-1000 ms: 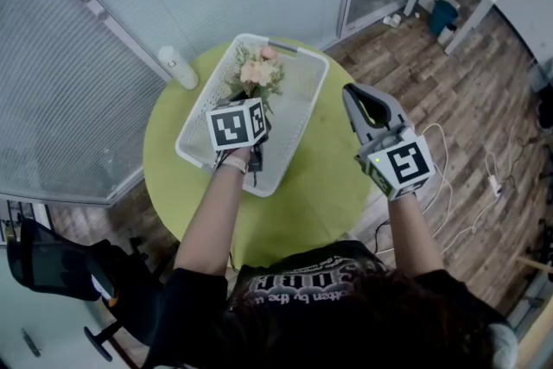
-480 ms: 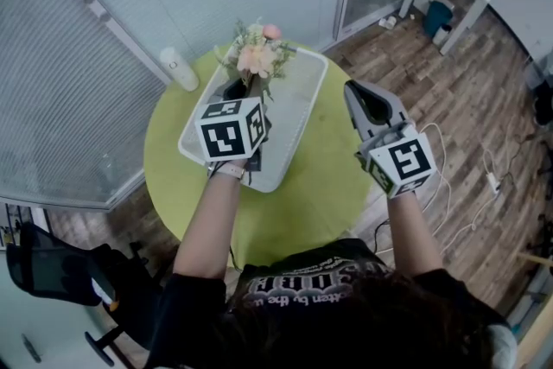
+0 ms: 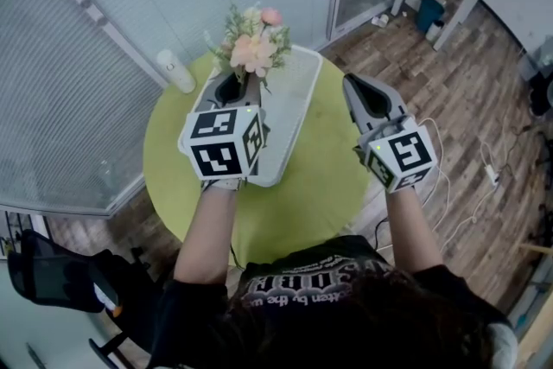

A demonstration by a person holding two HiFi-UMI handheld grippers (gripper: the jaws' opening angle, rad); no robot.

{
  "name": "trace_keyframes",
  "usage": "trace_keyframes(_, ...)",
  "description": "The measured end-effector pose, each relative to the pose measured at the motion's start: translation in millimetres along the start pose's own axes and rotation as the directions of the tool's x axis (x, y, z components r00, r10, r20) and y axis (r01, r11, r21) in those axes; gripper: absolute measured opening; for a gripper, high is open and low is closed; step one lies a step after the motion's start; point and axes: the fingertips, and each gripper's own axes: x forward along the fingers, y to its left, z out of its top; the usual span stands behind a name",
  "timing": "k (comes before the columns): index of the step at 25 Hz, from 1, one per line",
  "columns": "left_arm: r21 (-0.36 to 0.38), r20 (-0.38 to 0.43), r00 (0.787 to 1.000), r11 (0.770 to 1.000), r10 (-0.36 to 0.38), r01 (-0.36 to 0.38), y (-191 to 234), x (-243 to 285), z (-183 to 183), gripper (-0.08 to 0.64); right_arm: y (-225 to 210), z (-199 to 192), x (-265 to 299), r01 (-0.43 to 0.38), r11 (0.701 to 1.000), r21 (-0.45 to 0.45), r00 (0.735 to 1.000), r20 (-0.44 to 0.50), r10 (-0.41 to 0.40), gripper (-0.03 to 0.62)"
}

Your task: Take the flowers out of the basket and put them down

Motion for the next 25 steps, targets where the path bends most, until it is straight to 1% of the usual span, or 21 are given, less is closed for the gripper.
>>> trace_keyframes(6, 0.025, 0.056, 0.998, 1.000, -0.010, 0.008, -4, -18, 13, 0.031, 7, 5, -5, 0.010, 1.000, 0.007, 1.000, 0.008, -0.010, 0.031)
trace_keyframes(9, 0.042, 0.072, 0.997, 0.999, -0.018, 0.015, -6, -23, 19, 0.031, 8, 9, -4, 0.002, 1.000, 0.015, 1.000, 0.029, -0.002, 0.031)
trace_keyframes(13, 0.048, 0.088, 0.996, 0.998, -0.035, 0.031, -11, -30, 23, 0.031, 7, 9, -9, 0.023, 1.000, 0.007, 1.000, 0.021, -0.023, 0.031)
trace_keyframes(17, 0.085, 0.079, 0.996, 0.996, -0.040, 0.034, -12, -32, 21, 0.028, 10, 10, -11, 0.023, 1.000, 0.004, 0.999, 0.026, -0.023, 0.031)
trace_keyframes(22, 0.090, 0.063, 0.995, 0.993, -0.076, 0.070, -14, -34, 16, 0.026, 15, 12, -12, 0.040, 0.999, 0.000, 0.999, 0.014, -0.040, 0.031)
trace_keyframes(25, 0.099, 0.065, 0.994, 0.992, -0.086, 0.080, -16, -36, 17, 0.026, 17, 11, -14, 0.033, 0.999, 0.000, 0.999, 0.020, -0.033, 0.031)
